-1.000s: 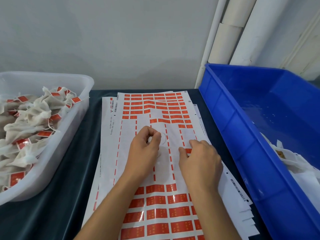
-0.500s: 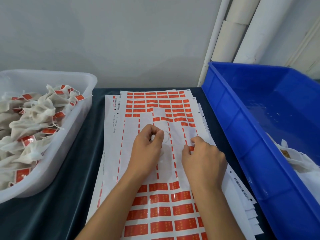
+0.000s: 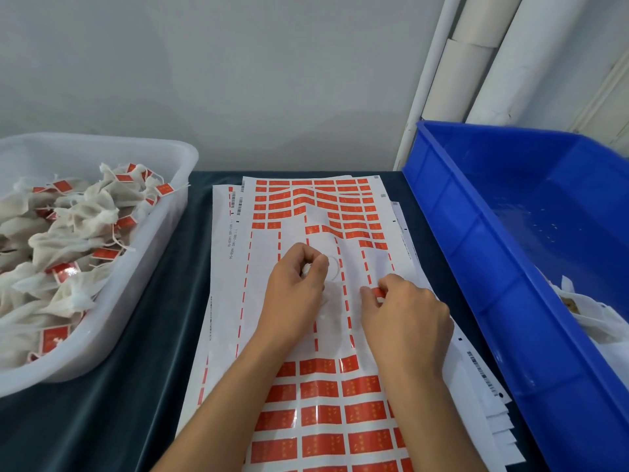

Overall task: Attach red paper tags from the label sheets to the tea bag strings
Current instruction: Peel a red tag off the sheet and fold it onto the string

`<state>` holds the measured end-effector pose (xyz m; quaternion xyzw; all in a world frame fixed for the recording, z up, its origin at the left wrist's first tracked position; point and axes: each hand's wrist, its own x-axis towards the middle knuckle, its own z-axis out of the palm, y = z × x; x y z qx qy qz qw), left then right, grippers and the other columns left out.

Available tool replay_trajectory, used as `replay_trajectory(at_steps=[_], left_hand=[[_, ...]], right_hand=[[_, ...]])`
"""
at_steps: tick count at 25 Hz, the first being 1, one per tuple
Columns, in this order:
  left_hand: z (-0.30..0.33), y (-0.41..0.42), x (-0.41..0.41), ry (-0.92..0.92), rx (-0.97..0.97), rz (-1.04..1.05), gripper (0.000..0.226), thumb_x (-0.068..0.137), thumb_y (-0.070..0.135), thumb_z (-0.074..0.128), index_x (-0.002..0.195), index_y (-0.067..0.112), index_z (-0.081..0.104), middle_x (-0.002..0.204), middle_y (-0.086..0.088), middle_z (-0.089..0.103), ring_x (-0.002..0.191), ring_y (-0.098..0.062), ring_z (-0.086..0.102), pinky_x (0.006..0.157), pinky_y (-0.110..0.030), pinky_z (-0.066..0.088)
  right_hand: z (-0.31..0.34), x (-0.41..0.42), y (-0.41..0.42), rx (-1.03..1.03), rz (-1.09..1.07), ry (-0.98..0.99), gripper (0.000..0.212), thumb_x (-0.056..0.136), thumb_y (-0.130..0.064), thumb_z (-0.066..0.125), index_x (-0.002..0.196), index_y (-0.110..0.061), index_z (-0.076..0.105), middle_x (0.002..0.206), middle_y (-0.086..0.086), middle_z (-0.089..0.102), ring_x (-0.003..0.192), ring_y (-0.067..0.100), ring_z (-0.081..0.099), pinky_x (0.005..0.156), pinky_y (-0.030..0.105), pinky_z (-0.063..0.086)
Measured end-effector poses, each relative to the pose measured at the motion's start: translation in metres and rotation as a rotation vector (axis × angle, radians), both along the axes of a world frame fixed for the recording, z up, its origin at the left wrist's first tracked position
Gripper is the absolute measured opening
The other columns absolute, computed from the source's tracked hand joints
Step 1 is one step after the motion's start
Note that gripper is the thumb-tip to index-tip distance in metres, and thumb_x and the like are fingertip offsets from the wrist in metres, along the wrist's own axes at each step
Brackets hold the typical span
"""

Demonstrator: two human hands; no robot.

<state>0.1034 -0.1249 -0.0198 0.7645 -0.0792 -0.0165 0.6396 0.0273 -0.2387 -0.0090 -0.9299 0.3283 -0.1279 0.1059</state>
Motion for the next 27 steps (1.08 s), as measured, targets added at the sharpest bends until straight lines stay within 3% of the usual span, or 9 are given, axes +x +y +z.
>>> replay_trajectory(at_steps=[3,11,20,27], left_hand=[[0.0,0.0,0.001,0.005,-0.005,0.003,0.015,0.105,0.03,0.058,0.09,0.025,0.061,0.08,0.014,0.068,0.078,-0.004,0.066,0.061,-0.005,0.049],[0.0,0.001,0.0,0.002,-0.019,-0.011,0.015,0.105,0.029,0.057,0.09,0.025,0.06,0.081,0.022,0.067,0.079,0.0,0.066,0.061,-0.003,0.047],[0.0,0.0,-0.001,0.009,-0.015,-0.001,0.016,0.105,0.029,0.058,0.09,0.025,0.06,0.082,0.012,0.068,0.078,-0.005,0.066,0.062,-0.005,0.049],[0.002,0.001,-0.001,0.018,-0.006,-0.007,0.015,0.105,0.028,0.057,0.091,0.023,0.061,0.084,0.008,0.068,0.078,-0.014,0.067,0.063,-0.007,0.051]], right_hand=[[-0.004,0.002,0.001,0.063,-0.044,-0.097,0.043,0.091,-0.061,0.062,0.115,-0.027,0.071,0.111,-0.004,0.071,0.087,0.013,0.056,0.08,0.034,0.057],[-0.008,0.002,0.009,-0.049,-0.039,-0.011,0.052,0.096,-0.067,0.048,0.123,-0.026,0.064,0.121,-0.005,0.062,0.104,0.014,0.057,0.079,0.026,0.048],[-0.006,0.003,0.001,0.024,-0.059,-0.057,0.042,0.094,-0.061,0.058,0.115,-0.026,0.069,0.105,-0.005,0.068,0.076,0.011,0.052,0.066,0.023,0.041],[-0.003,0.003,-0.006,0.094,-0.076,-0.111,0.027,0.094,-0.054,0.065,0.083,-0.03,0.064,0.08,-0.012,0.056,0.061,0.01,0.051,0.052,0.018,0.027]])
